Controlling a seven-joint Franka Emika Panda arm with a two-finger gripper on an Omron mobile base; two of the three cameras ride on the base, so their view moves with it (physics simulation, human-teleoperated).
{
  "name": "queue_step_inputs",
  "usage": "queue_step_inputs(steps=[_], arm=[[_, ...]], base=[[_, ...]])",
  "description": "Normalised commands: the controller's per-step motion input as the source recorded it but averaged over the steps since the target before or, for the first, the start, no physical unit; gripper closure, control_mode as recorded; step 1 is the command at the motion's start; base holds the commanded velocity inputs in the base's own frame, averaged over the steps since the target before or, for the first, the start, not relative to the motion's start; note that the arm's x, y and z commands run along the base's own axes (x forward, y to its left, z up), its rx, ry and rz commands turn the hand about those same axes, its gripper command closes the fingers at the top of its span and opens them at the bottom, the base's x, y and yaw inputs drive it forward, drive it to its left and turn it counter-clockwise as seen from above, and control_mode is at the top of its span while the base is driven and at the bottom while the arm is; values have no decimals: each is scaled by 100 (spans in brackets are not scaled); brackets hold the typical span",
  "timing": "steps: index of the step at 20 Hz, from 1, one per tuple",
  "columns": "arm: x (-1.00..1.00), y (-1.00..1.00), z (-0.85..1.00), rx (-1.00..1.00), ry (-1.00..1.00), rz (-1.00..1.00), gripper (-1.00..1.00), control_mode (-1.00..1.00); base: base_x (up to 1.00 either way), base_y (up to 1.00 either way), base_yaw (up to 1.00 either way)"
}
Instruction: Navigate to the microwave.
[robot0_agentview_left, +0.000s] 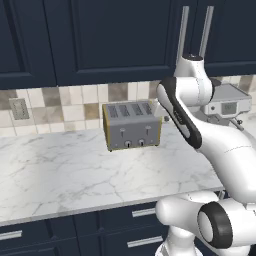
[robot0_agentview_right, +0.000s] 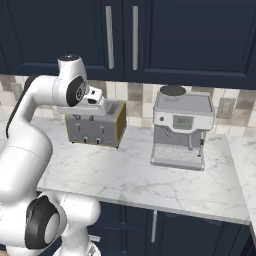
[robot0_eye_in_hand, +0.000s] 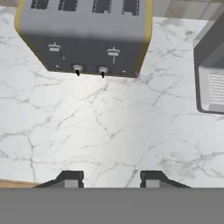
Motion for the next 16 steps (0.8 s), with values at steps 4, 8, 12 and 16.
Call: queue_step_inputs(steps=[4,8,12,16], arm=[[0,0,0,0,0,0,-100,100],[0,0,0,0,0,0,-100,100],[0,0,0,0,0,0,-100,100],[0,0,0,0,0,0,-100,100]], base=[[0,0,0],[0,0,0],[0,0,0],[-23,0,0]])
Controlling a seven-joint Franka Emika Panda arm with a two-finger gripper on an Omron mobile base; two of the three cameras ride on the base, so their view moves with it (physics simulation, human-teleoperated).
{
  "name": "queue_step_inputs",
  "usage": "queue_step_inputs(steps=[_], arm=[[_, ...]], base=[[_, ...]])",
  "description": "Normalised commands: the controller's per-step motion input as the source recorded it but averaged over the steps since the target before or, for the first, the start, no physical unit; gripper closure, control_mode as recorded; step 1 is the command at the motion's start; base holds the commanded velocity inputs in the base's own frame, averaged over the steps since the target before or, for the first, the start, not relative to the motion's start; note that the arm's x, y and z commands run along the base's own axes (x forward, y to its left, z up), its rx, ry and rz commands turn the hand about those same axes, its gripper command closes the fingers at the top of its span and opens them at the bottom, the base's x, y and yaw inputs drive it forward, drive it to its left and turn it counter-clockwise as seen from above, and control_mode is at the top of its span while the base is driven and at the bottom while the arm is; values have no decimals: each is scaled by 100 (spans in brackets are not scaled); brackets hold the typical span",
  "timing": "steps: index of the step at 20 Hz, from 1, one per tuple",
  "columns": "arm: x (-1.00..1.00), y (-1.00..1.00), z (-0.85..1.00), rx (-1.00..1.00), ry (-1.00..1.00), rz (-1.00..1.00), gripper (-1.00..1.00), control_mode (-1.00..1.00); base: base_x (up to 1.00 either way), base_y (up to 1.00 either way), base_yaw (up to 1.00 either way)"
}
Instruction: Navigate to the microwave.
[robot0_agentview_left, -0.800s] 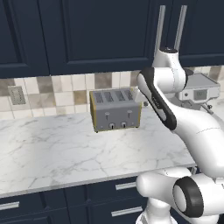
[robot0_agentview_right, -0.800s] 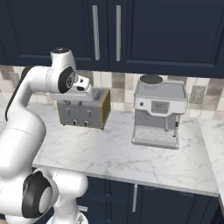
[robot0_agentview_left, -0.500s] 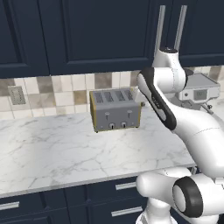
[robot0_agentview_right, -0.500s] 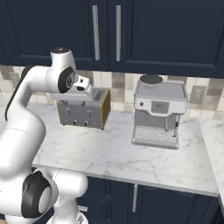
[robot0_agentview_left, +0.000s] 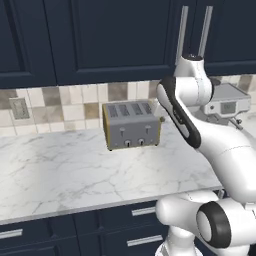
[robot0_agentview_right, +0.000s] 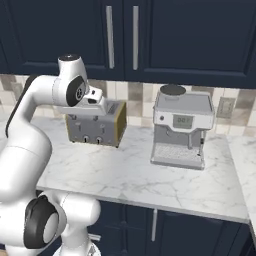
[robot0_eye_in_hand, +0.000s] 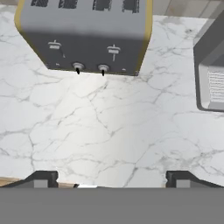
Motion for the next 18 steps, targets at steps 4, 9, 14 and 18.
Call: queue_step_inputs(steps=[4,9,14,18], arm=[[0,0,0,0,0,0,-100,100],[0,0,0,0,0,0,-100,100],[0,0,0,0,0,0,-100,100],[0,0,0,0,0,0,-100,100]], base=[[-44,-6,-4],[-48,-4,-52],[-51,-6,-82],[-37,0,-86]])
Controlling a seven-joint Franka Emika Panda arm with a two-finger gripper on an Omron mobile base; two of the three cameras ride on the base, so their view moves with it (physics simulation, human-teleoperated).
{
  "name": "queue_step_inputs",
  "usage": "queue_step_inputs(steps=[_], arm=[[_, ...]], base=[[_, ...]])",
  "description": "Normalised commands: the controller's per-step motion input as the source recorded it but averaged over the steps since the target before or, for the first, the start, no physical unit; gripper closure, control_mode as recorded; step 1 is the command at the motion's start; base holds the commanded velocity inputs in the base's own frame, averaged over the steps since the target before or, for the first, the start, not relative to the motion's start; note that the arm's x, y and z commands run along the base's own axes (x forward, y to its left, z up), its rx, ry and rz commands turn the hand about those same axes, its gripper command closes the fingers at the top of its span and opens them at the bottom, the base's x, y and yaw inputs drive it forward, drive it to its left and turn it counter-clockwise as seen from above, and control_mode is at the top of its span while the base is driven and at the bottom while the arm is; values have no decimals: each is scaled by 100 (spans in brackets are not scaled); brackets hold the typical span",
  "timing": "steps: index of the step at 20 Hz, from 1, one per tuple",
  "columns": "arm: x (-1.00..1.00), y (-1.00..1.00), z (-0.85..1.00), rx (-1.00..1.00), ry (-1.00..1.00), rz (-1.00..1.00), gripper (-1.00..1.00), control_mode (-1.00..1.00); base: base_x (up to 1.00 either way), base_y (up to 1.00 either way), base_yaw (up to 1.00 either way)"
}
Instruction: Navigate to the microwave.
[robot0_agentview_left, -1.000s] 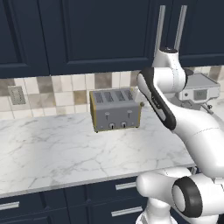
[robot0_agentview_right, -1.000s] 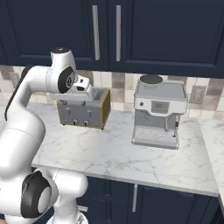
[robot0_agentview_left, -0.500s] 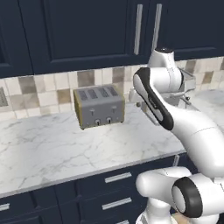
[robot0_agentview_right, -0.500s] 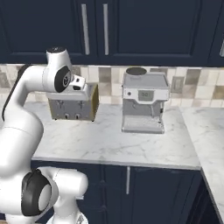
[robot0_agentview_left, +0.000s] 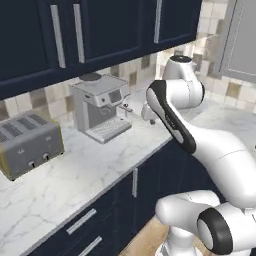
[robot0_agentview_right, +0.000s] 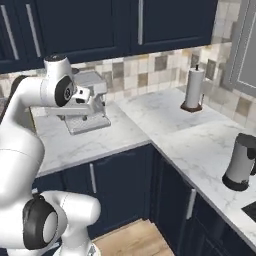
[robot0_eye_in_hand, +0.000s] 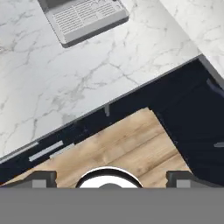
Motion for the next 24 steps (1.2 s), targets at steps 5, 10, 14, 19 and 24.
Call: queue_step_inputs(steps=[5,10,14,19,24], arm=[[0,0,0,0,0,0,-100,100],[0,0,0,0,0,0,-100,100],[0,0,0,0,0,0,-100,100],[0,0,0,0,0,0,-100,100],[0,0,0,0,0,0,-100,100]], base=[[-26,0,-95],[-15,0,-99],[-6,0,-100],[-2,0,-100],[-2,0,-99]])
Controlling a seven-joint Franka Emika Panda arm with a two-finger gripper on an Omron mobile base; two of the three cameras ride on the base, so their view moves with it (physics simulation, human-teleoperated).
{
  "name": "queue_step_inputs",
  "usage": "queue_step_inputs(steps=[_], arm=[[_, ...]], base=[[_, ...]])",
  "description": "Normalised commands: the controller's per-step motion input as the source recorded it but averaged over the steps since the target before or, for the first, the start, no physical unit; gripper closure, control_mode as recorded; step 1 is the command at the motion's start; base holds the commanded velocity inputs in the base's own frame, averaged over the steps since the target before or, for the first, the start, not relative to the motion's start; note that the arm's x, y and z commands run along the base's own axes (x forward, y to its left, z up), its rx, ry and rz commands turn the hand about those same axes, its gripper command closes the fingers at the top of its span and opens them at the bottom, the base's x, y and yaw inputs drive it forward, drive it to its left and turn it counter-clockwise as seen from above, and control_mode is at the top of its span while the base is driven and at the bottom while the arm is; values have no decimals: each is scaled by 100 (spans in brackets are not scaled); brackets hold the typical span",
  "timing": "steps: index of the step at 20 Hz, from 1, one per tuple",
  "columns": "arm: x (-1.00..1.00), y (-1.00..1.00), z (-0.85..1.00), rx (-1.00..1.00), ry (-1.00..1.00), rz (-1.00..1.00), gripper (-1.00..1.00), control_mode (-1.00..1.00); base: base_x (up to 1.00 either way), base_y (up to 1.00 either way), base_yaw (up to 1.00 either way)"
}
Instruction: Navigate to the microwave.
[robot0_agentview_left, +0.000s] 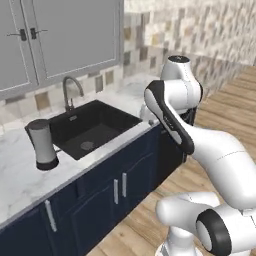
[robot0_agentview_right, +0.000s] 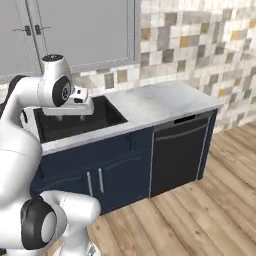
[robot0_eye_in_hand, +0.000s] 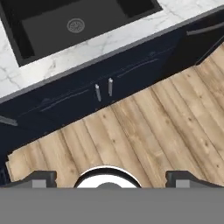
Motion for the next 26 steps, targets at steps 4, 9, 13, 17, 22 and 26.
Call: queue_step_inputs(steps=[4,9,13,17,22,26], arm=[[0,0,0,0,0,0,-100,100],[0,0,0,0,0,0,-100,100],[0,0,0,0,0,0,-100,100],[0,0,0,0,0,0,-100,100],[0,0,0,0,0,0,-100,100],[0,0,0,0,0,0,-100,100]], base=[[0,1,-100],[0,0,-100],[0,0,-80],[4,0,-77],[15,0,-74],[23,0,-74]])
